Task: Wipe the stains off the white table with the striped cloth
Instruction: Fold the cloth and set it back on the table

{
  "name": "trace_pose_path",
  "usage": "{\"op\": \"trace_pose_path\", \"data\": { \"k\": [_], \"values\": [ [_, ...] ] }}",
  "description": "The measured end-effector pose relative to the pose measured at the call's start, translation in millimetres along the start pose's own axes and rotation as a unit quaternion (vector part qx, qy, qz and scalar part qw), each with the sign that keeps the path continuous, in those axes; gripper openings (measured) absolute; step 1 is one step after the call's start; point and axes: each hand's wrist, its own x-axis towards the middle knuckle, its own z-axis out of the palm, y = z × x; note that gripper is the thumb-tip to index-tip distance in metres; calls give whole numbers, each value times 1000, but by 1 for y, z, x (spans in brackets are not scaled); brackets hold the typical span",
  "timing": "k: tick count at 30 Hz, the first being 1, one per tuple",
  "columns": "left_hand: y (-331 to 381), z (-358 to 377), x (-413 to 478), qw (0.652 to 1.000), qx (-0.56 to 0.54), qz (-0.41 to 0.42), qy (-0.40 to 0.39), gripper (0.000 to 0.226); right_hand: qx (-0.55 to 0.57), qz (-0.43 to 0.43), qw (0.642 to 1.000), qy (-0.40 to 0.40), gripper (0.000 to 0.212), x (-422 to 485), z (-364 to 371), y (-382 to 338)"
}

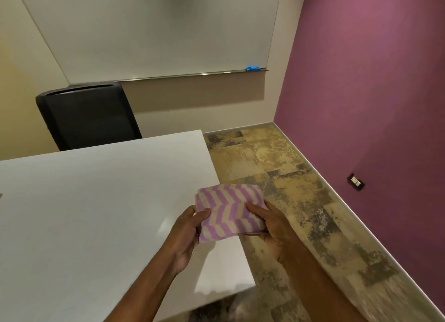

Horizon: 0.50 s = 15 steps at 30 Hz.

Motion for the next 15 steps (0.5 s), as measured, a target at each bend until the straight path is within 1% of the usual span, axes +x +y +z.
{"op": "trace_pose_path", "data": {
  "k": [4,8,13,15],
  "values": [
    [5,0,24,1000,-14,-13,9,39,-31,-12,999,-26,29,31,5,-15],
    [7,9,49,999,-27,-12,39,45,-75,-15,995,-59,33,66,-2,-28],
    [4,40,75,992,-29,17,120,48,-137,-12,983,-119,44,114,-20,-49],
    [1,57,84,985,-26,26,169,50,-150,-8,977,-148,40,134,-28,-61]
  ]
}}
